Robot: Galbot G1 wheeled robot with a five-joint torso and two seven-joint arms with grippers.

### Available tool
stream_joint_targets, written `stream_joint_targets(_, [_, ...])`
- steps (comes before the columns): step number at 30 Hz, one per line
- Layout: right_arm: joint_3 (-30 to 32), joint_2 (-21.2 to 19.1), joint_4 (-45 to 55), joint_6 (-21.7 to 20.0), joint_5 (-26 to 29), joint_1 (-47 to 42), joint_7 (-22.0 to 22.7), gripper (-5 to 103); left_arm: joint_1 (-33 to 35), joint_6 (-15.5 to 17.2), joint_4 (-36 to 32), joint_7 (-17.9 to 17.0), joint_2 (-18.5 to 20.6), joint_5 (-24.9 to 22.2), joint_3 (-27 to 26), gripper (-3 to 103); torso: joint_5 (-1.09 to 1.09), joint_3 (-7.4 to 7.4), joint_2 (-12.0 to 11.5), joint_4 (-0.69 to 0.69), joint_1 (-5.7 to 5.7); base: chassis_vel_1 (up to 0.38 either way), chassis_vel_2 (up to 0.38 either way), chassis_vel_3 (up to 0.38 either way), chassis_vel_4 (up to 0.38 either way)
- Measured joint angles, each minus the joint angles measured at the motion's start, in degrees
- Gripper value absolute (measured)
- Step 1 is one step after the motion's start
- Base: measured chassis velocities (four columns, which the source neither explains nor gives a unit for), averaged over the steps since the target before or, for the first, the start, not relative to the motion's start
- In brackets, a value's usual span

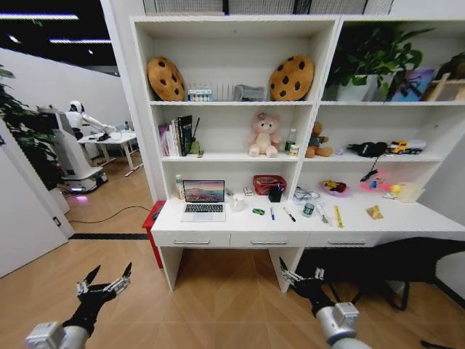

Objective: Organize the objects on the table.

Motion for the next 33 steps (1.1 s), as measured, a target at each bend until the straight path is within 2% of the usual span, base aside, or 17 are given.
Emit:
stream_joint_targets(3, [1.0, -0.9, 1.0, 0.5, 0.9, 0.5, 0.7, 100, 0.0, -2.4, -0.1, -0.3, -2.6, 1.7, -0.2, 98, -0.01, 0.0, 0.0, 0.0, 0.0, 0.0, 0.0, 0.0, 0.0])
stream_joint_targets(5, [1.2, -1.0, 1.2, 0.6, 0.9, 0.4, 0.7, 100, -0.1, -3.2, -0.1, 0.1, -2.8, 1.6, 0.0, 98, -0.01, 0.0, 0.0, 0.0, 0.0, 0.0, 0.0, 0.0, 0.0])
stream_joint_targets(6, [1.3, -1.0, 1.3, 0.7, 1.0, 0.4, 0.7, 100, -0.2, -3.7, -0.2, 0.2, -2.9, 1.3, 0.3, 101, -0.01, 0.0, 0.0, -0.01, 0.0, 0.0, 0.0, 0.0, 0.0])
stream_joint_targets(9, [1.2, -0.6, 1.5, 1.0, 0.9, 0.0, 0.6, 100, 0.0, -2.8, -0.9, 0.9, -3.3, 0.8, 0.4, 98, -0.01, 0.0, 0.0, -0.01, 0.0, 0.0, 0.0, 0.0, 0.0])
stream_joint_targets(11, [1.0, -0.3, 1.7, 1.2, 0.8, -0.3, 0.6, 100, 0.0, -3.3, -1.0, 1.0, -3.3, 1.2, 0.3, 95, -0.01, 0.0, 0.0, 0.0, 0.0, 0.0, 0.0, 0.0, 0.0])
stream_joint_targets(12, [0.9, -0.1, 1.7, 1.4, 0.6, -0.6, 0.4, 100, -0.3, -5.0, -0.8, 1.2, -3.2, 2.0, 0.0, 96, -0.01, 0.0, 0.0, 0.0, 0.0, 0.0, 0.0, 0.0, 0.0])
stream_joint_targets(14, [0.8, 0.3, 1.9, 1.6, 0.4, -0.9, 0.2, 100, -0.2, -6.2, -0.6, 1.5, -3.0, 2.8, -0.8, 98, -0.02, 0.0, 0.0, -0.02, 0.0, 0.0, 0.0, 0.0, 0.0])
stream_joint_targets(18, [0.8, 0.3, 2.1, 1.8, 0.3, -1.1, 0.1, 100, 0.2, -4.1, -2.5, 1.5, -3.2, 1.9, -1.4, 99, 0.0, 0.0, 0.0, 0.01, 0.0, 0.0, 0.0, 0.0, 0.0])
stream_joint_targets(21, [0.6, 0.3, 2.2, 1.8, 0.2, -1.0, 0.1, 100, -0.2, -3.9, -2.9, 1.4, -3.3, 2.1, -1.6, 101, 0.0, 0.0, 0.0, -0.02, 0.0, 0.0, 0.0, 0.0, 0.0])
stream_joint_targets(27, [0.7, 0.5, 2.8, 1.4, 0.5, -1.7, -0.1, 100, 0.2, -3.7, -2.6, 1.0, -4.5, 2.8, -0.9, 98, -0.01, 0.0, 0.0, 0.0, 0.0, 0.0, 0.0, 0.0, 0.0])
stream_joint_targets(33, [0.7, 0.2, 3.1, -1.3, 3.7, -1.7, 0.4, 100, 0.6, -3.0, -2.7, 0.8, -5.3, 3.0, -0.1, 98, -0.01, 0.0, 0.0, 0.0, 0.0, 0.0, 0.0, 0.0, 0.0])
